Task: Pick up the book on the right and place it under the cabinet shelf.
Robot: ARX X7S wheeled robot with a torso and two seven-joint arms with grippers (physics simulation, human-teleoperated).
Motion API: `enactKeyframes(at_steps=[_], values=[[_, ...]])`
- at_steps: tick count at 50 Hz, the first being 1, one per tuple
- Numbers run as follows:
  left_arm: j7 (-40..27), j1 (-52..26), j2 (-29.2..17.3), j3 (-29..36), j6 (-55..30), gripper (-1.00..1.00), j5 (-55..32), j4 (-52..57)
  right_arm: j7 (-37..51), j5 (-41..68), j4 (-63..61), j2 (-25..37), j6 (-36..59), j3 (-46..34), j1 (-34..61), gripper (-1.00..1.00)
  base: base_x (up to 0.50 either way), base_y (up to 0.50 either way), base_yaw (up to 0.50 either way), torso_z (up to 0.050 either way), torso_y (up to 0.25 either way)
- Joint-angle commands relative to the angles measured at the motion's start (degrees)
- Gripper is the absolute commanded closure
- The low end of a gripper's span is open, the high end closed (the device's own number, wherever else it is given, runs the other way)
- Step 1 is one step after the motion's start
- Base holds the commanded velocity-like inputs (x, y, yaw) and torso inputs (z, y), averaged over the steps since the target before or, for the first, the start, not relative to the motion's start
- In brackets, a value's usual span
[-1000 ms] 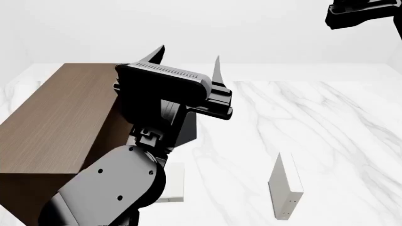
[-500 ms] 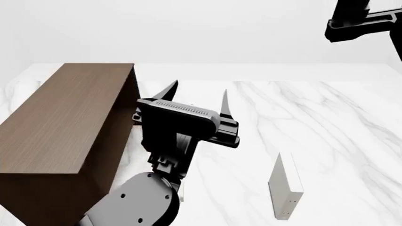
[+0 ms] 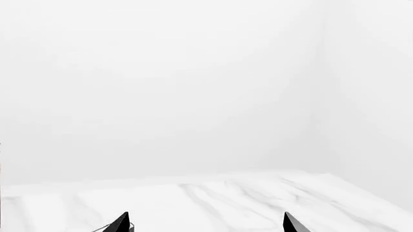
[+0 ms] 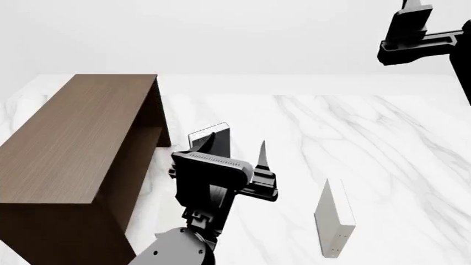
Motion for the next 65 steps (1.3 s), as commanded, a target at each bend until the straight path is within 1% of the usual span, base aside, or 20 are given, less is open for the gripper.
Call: enactKeyframes(at_steps=[1, 15, 42, 65], values=[[1.35, 3.06, 0.93, 0.28, 4.64, -1.0, -0.67, -3.75, 0.05, -0.24, -0.41, 0.35, -0.28, -0.06, -0.81, -1.0, 0.0, 0.0, 0.0, 0.0, 0.0], [1.73, 4.44, 1.96, 0.26, 6.57, -1.0, -2.6, -5.54, 0.0, -0.23, -0.96, 1.18, -0.78, 0.17, -1.49, -1.0, 0.0, 0.0, 0.0, 0.0, 0.0], [4.26, 4.62, 3.25, 3.82, 10.51, -1.0, -0.88, -13.37, -0.14, -0.2, -1.42, 0.99, 0.54, 0.43, -1.59, -1.0, 0.0, 0.0, 0.0, 0.0, 0.0], [5.73, 4.93, 4.48, 4.61, 15.47, -1.0, -1.02, -19.91, 0.26, -0.43, -2.43, 2.57, -0.15, 0.55, -2.98, -1.0, 0.0, 0.0, 0.0, 0.0, 0.0]])
